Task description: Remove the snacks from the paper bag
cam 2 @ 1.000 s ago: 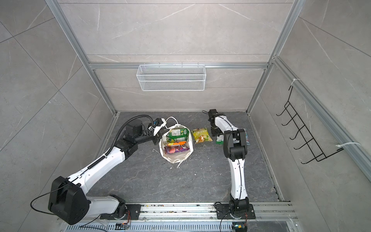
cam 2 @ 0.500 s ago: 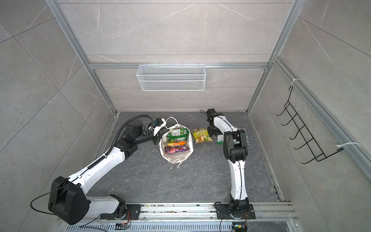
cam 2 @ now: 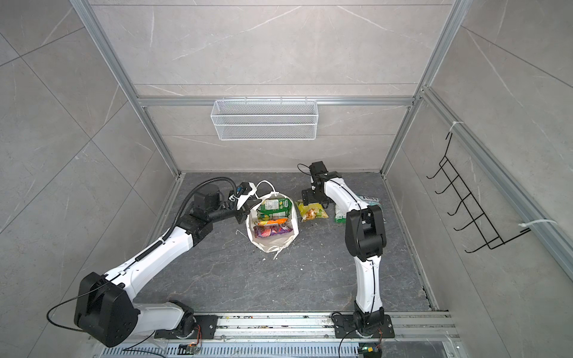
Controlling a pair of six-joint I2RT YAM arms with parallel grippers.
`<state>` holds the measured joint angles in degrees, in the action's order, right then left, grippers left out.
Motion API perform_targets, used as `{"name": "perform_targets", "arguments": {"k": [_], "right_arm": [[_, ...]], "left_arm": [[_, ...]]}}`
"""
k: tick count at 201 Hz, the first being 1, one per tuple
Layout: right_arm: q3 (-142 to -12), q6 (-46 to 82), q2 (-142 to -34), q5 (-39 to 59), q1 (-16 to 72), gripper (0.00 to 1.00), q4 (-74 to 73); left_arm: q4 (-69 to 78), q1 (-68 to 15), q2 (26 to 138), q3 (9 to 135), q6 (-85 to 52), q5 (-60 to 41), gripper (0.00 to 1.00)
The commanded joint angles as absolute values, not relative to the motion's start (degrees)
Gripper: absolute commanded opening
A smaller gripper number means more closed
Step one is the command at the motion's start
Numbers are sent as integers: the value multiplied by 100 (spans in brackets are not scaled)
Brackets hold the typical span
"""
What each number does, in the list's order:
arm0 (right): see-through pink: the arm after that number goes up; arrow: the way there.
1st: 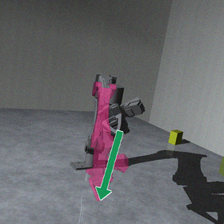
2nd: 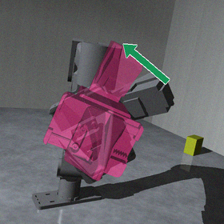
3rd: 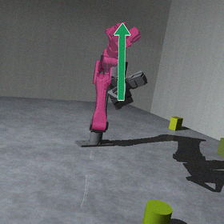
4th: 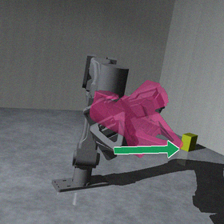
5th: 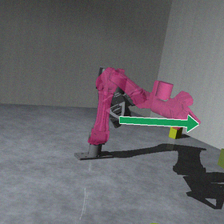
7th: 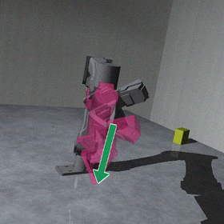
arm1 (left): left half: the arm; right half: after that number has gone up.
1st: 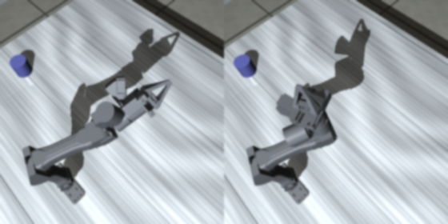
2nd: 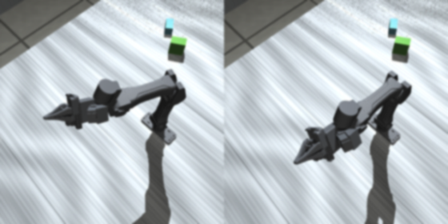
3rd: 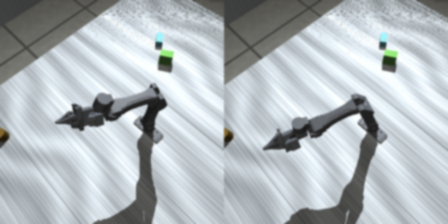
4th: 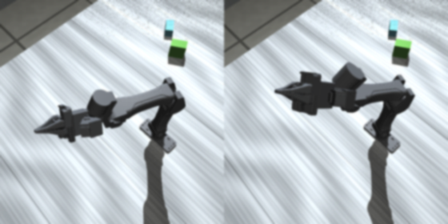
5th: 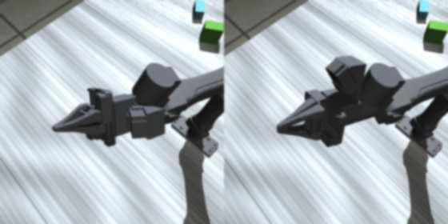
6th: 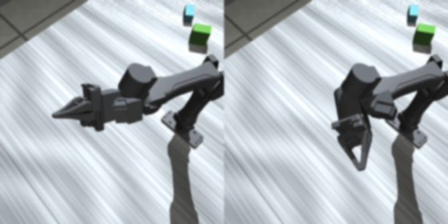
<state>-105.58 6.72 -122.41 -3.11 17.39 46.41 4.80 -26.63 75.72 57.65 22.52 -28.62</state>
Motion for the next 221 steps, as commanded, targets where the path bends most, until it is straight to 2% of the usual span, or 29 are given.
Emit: {"name": "perform_targets", "arguments": {"k": [1, 42, 73, 142, 194, 221], "right_arm": [[-10915, 760, -12646, -648, 1943, 96, 4764], [-11563, 944, -13311, -1596, 2177, 96, 5144], [-11938, 1180, -13737, -1778, 2232, 87, 5420], [-11926, 1587, -13783, -2557, 2220, 81, 5398], [-12221, 1870, -13856, -2263, 2204, 81, 5514], [-12250, 1814, -13510, -2276, 2190, 85, 5537]], "left_arm": [[785, -2663, 7418, 5786, 2180, -2964, 0], [863, -2663, 7382, 5723, 2218, -2960, 0], [630, -2656, 7446, 5868, 2310, -2967, 0], [668, -2654, 7373, 5785, 2369, -2833, 0], [666, -2654, 7385, 5752, 2322, -2835, 0], [738, -2654, 7342, 5719, 2285, -2830, 0]]}}
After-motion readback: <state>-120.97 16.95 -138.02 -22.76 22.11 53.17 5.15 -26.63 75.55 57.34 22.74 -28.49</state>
